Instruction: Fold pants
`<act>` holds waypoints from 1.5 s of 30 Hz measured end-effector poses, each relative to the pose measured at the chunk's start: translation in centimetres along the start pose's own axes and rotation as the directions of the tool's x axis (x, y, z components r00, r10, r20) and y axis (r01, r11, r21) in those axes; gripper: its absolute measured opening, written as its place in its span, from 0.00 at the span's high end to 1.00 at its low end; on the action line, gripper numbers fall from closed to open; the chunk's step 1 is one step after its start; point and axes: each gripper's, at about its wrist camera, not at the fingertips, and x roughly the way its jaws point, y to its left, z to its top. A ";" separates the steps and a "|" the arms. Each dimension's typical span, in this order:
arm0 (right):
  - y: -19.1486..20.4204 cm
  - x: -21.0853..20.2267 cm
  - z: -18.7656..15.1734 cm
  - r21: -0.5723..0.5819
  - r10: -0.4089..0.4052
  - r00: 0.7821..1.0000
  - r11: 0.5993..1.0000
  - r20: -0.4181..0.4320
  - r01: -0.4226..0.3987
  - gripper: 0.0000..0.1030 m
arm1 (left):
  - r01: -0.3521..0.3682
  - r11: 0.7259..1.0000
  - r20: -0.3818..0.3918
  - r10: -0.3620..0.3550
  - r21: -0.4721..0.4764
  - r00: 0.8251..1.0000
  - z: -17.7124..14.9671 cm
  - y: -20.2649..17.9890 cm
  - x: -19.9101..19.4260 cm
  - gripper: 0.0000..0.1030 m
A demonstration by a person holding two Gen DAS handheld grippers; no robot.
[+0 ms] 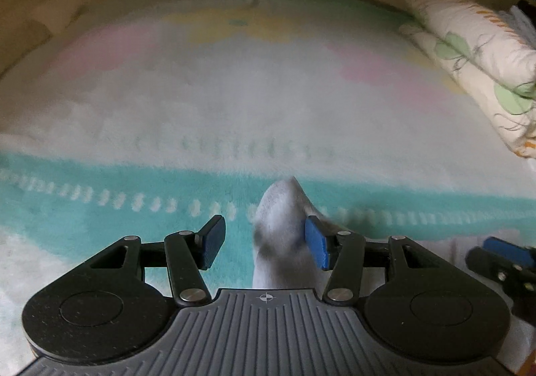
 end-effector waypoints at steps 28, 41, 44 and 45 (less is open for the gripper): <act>-6.7 -4.4 -3.2 0.161 -0.094 0.989 0.981 -0.112 0.112 0.94 | -0.078 0.984 0.040 0.085 -0.157 0.996 -0.5 4.6 -1.5 0.33; -5.2 -8.3 -5.3 0.056 -0.093 0.965 0.992 -0.246 0.110 0.59 | 0.134 0.987 -0.070 -0.128 0.089 0.989 -8.0 -2.9 -8.5 0.32; -5.7 -9.2 -6.7 0.072 -0.089 0.957 0.991 -0.275 0.113 0.58 | 0.116 0.981 -0.097 -0.101 0.158 0.990 -10.2 -3.3 -8.4 0.31; -5.6 -9.4 -6.7 0.068 -0.091 0.956 0.991 -0.278 0.113 0.56 | 0.107 0.978 -0.093 -0.091 0.181 0.991 -10.8 -3.4 -8.6 0.30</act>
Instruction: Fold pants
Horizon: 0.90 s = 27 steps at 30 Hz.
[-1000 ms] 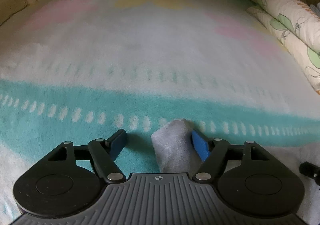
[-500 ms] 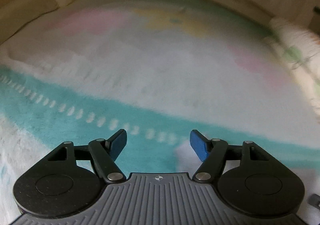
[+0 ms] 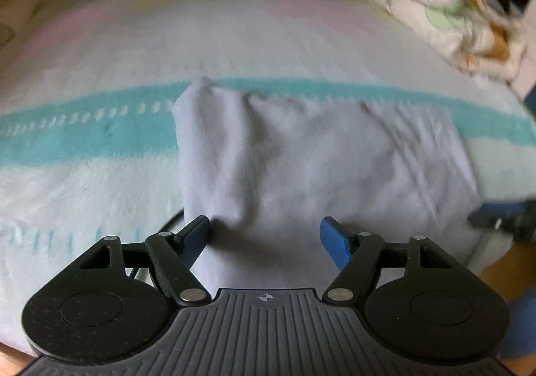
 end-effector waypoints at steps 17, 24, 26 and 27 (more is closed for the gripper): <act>-4.2 3.9 0.9 0.335 0.151 0.987 0.929 0.053 -0.160 0.28 | 0.120 0.977 -0.029 -0.127 -0.179 0.991 -1.1 4.5 1.1 0.08; -5.0 5.2 1.5 0.393 0.242 0.964 0.880 0.110 -0.266 0.24 | 0.170 0.968 -0.008 -0.174 -0.186 0.985 -0.1 4.3 2.5 0.01; -5.4 5.3 1.7 0.400 0.285 0.950 0.862 0.128 -0.312 0.24 | 0.185 0.964 -0.003 -0.189 -0.191 0.982 0.1 4.5 2.9 0.01; -5.4 5.6 1.8 0.395 0.297 0.946 0.859 0.132 -0.325 0.24 | 0.193 0.962 0.001 -0.197 -0.193 0.980 0.3 4.5 3.1 0.01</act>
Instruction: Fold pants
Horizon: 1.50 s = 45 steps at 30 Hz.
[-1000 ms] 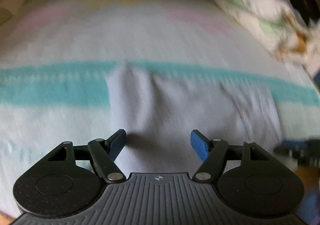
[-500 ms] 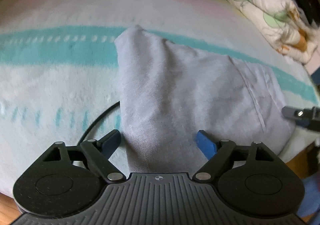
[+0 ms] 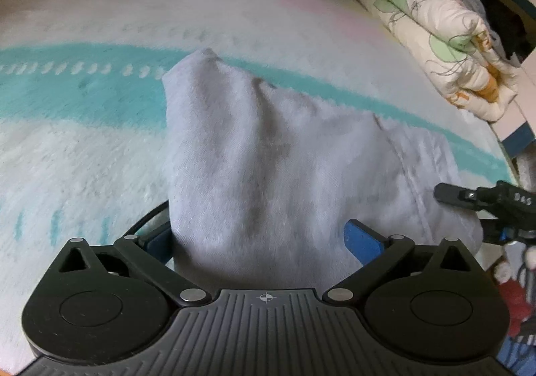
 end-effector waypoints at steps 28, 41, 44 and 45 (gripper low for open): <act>17.9 -1.2 5.6 -0.393 0.118 0.987 0.917 0.112 -0.065 0.77 | -0.065 0.996 0.314 0.041 0.068 0.948 9.1 -0.7 -9.5 0.90; 18.8 15.8 13.7 -0.373 -0.248 0.965 0.890 0.082 0.261 0.58 | -0.344 0.919 0.058 0.360 -0.194 0.931 12.3 12.2 1.6 0.79; 17.7 16.3 14.0 -0.387 -0.313 0.945 0.863 0.092 0.324 0.58 | -0.343 0.908 0.061 0.366 -0.241 0.928 11.6 13.5 1.3 0.80; 17.8 15.8 14.2 -0.384 -0.301 0.948 0.867 0.105 0.318 0.58 | -0.359 0.907 0.073 0.382 -0.222 0.921 11.8 13.1 0.8 0.80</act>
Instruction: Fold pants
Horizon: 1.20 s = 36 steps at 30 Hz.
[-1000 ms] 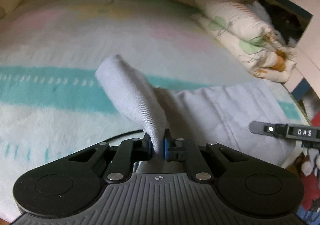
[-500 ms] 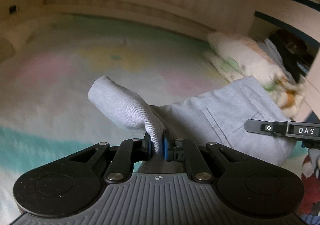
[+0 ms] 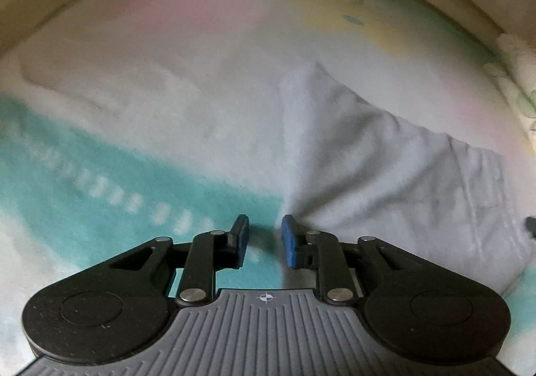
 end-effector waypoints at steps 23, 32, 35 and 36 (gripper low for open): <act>3.7 -18.4 -7.2 -0.100 0.082 0.920 0.994 0.383 -0.047 0.00 | -0.119 0.961 0.444 -0.005 0.250 0.896 -9.8 -13.2 -18.4 0.15; 4.4 -18.2 -9.0 -0.074 -0.039 0.961 0.995 0.273 0.061 0.00 | -0.060 0.981 0.251 0.013 0.183 0.968 -10.1 -12.4 -16.9 0.15; 4.4 -17.9 -9.5 -0.042 -0.004 0.981 0.999 0.193 0.013 0.00 | -0.044 0.991 0.194 0.019 0.124 0.981 -9.7 -11.3 -16.0 0.15; 4.2 -17.8 -9.9 -0.035 -0.008 0.983 0.999 0.181 0.015 0.00 | -0.047 0.992 0.185 0.025 0.114 0.982 -9.7 -11.1 -15.9 0.15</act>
